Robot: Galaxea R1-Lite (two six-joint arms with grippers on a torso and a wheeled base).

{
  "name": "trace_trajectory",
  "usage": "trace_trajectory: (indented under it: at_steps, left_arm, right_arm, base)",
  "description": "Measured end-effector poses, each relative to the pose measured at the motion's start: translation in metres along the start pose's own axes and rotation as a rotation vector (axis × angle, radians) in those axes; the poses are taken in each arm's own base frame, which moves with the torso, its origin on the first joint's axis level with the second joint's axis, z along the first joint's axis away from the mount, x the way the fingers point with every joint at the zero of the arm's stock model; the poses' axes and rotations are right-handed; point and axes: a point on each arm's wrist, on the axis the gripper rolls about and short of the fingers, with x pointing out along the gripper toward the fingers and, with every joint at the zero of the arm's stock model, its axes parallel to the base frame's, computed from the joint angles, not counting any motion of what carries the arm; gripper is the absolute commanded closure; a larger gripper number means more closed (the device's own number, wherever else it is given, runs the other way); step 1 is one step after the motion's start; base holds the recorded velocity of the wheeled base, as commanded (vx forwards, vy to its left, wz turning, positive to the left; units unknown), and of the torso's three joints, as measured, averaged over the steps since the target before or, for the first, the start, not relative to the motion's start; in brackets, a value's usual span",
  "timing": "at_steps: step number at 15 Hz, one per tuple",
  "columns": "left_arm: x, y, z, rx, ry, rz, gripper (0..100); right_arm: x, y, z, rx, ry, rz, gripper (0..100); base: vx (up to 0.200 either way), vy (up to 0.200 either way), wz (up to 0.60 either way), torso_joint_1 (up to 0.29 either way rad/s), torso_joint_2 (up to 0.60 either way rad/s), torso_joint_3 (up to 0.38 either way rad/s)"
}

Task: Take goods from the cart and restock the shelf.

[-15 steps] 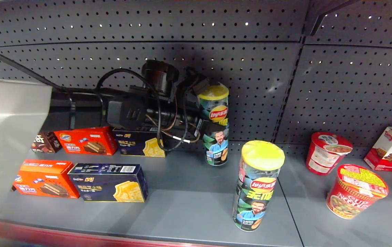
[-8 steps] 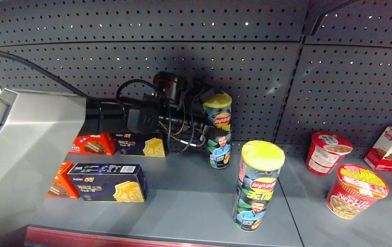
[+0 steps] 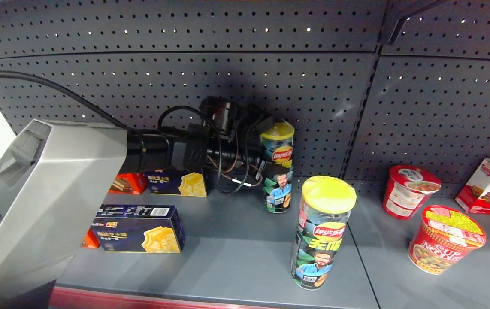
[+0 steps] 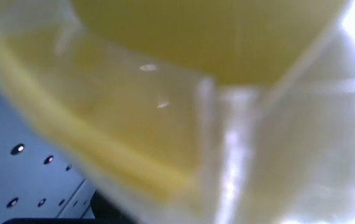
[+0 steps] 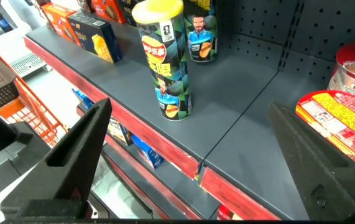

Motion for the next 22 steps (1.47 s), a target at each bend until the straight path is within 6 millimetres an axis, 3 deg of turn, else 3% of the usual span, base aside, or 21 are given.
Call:
trace_trajectory:
  at_steps: [2,3,10,14,18,22]
  left_arm:
    - [0.003,-0.001,-0.001,0.001,0.001,-0.005,100]
    - [0.004,-0.001,-0.001,0.003,0.002,-0.006,0]
    - [0.004,-0.003,-0.002,0.003,0.008,-0.009,0]
    - [-0.011,-0.012,-0.01,0.025,0.05,-0.012,0]
    - [-0.051,-0.034,-0.02,0.005,0.098,-0.006,0]
    - [-0.099,-0.045,-0.014,0.009,0.071,0.069,0]
  right_arm:
    - [0.0,0.0,-0.001,0.0,0.004,0.0,0]
    - [0.0,0.0,-0.001,0.0,0.003,-0.001,0]
    - [-0.001,0.0,-0.001,0.0,0.002,0.0,0]
    - [0.004,0.001,0.005,0.0,0.007,0.001,0]
    - [0.034,0.004,0.018,0.004,0.084,-0.009,0]
    - [0.066,0.005,0.006,0.036,0.22,-0.04,0]
  base:
    - [0.0,0.0,0.0,0.0,0.0,0.0]
    - [0.0,0.0,0.0,0.0,0.0,0.0]
    - [0.0,0.0,0.0,0.0,0.0,0.0]
    - [0.0,0.0,0.0,0.0,0.0,0.0]
    - [0.0,0.0,0.0,0.0,0.0,0.0]
    - [0.0,0.0,0.0,0.0,0.0,0.0]
